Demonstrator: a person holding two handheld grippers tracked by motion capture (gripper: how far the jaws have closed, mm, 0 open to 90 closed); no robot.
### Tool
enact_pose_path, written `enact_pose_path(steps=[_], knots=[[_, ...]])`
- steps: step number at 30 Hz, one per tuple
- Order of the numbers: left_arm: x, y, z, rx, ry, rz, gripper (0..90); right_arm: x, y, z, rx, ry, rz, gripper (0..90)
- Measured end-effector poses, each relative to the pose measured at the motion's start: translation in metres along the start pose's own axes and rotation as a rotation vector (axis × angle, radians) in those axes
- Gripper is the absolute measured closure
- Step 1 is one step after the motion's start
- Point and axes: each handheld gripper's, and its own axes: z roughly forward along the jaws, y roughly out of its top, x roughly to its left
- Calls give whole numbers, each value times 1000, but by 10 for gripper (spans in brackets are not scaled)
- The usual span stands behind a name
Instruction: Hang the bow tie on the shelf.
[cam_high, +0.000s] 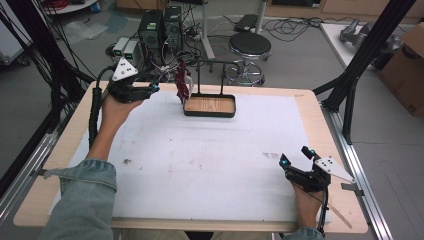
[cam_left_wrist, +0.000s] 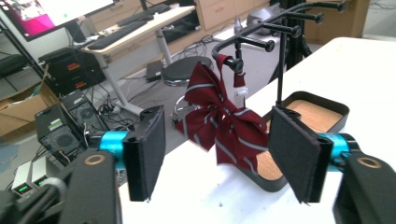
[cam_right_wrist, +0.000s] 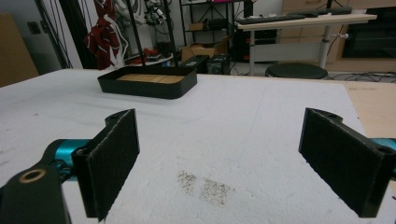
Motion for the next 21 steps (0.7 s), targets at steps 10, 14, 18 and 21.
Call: enact_pose_path(steps=[10, 14, 18, 21], knots=[[-7, -17, -49, -71, 41, -71, 276, 0, 0, 0, -2, -1, 1, 114], [-10, -30, -72, -83, 79, -109, 251, 0, 0, 0, -3, -1, 1, 114], [-13, -43, -91, -93, 106, -158, 222, -1, 0, 0, -5, -2, 0, 114], [-18, -54, -104, -94, 127, -176, 195, 0, 0, 0, -2, -2, 2, 114]])
